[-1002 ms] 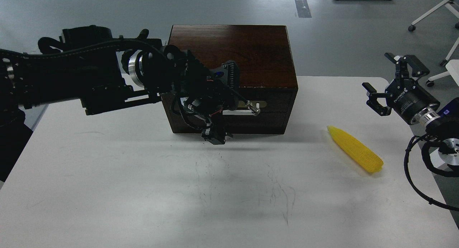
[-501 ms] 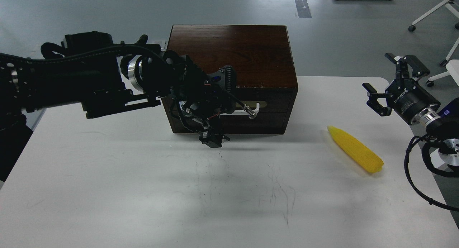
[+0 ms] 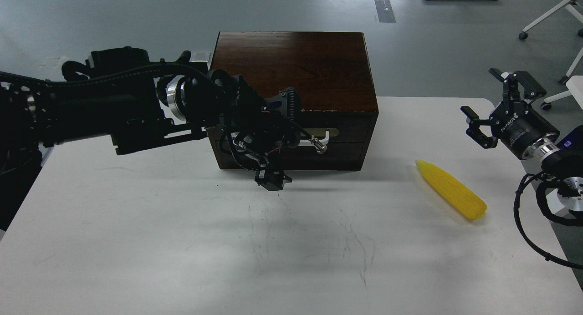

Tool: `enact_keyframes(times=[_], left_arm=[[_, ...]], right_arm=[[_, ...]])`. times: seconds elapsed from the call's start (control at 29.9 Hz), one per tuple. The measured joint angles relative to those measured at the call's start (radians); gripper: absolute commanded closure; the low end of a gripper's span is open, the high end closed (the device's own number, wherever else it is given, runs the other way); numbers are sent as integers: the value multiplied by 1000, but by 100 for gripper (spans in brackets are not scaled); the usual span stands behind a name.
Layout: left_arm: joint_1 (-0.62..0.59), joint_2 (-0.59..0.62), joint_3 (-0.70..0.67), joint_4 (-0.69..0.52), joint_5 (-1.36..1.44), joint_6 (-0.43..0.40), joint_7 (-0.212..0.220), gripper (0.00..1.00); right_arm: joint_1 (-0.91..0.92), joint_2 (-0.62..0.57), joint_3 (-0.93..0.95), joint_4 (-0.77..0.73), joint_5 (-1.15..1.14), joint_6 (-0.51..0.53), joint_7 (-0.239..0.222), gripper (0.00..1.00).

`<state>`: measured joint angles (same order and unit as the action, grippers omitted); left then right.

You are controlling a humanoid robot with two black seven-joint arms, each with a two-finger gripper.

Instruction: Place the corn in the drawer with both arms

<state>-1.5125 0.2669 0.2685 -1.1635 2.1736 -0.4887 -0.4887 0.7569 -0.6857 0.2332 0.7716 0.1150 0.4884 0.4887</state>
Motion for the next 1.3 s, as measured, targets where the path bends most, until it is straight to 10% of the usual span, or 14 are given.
enact_keyframes(times=[1.3], left_arm=[[-76,59,23,-321,-51,0,-1,2]], right_arm=[[-13,0,-2,3,0,0,0,0]])
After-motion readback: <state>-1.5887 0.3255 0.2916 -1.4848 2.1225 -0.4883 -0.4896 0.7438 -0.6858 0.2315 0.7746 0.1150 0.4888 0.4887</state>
